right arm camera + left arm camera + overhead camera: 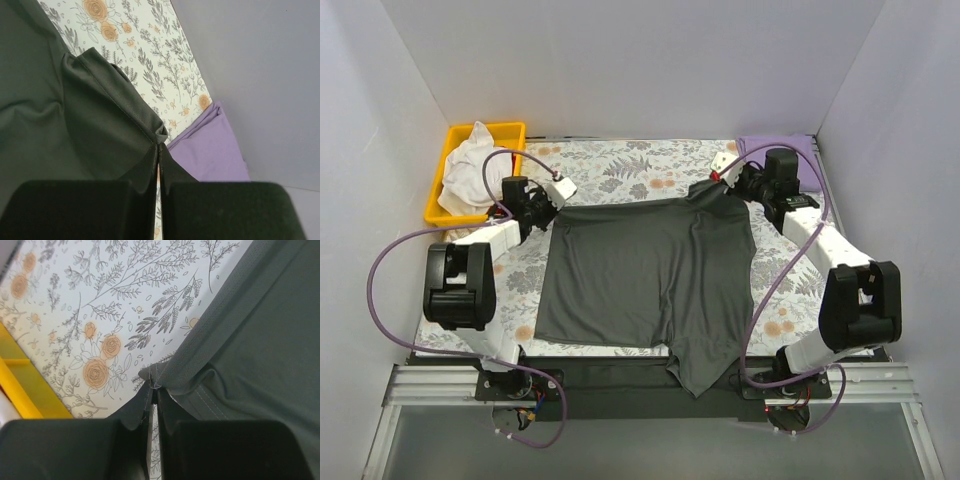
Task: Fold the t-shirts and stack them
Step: Fold the tshirt
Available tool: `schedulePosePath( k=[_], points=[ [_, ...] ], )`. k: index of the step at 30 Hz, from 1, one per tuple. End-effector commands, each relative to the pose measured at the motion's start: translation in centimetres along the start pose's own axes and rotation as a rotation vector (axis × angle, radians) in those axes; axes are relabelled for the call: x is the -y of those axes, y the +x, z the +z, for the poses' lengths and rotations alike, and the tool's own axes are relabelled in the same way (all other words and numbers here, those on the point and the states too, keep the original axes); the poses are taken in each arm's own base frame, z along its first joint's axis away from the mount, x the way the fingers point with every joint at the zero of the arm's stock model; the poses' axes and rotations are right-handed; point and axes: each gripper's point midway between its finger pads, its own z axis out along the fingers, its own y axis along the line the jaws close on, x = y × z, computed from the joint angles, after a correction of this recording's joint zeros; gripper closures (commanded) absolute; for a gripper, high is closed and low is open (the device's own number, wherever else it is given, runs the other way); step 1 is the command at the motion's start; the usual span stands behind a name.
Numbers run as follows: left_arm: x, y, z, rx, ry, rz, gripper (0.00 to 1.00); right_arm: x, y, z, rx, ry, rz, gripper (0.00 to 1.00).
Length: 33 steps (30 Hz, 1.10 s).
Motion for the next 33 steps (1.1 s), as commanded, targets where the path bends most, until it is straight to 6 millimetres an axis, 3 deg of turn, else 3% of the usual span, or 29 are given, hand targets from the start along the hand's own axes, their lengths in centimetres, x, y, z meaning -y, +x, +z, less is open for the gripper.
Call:
schedulePosePath(
  k=[1, 11, 17, 24, 33],
  points=[
    [-0.9, -3.6, -2.6, 0.124, -0.022, 0.13, 1.0, -0.9, -1.1, -1.9, 0.01, -0.027, -0.019, 0.99],
    [0.6, -2.6, -4.7, 0.135, -0.004, 0.222, 1.0, -5.6, -1.7, -6.0, -0.006, -0.114, -0.045, 0.99],
    [0.9, -0.8, -5.7, 0.121, -0.013, 0.272, 1.0, -8.5, -1.7, -8.2, -0.013, -0.171, -0.04, 0.99],
    [1.9, 0.4, -5.9, 0.118, 0.006, 0.324, 1.0, -13.0, 0.9, -8.9, -0.064, -0.247, -0.063, 0.99],
    [3.8, 1.3, -6.6, 0.126, 0.045, 0.399, 1.0, -15.2, 1.8, -9.7, -0.091, -0.305, -0.071, 0.99]
  ],
)
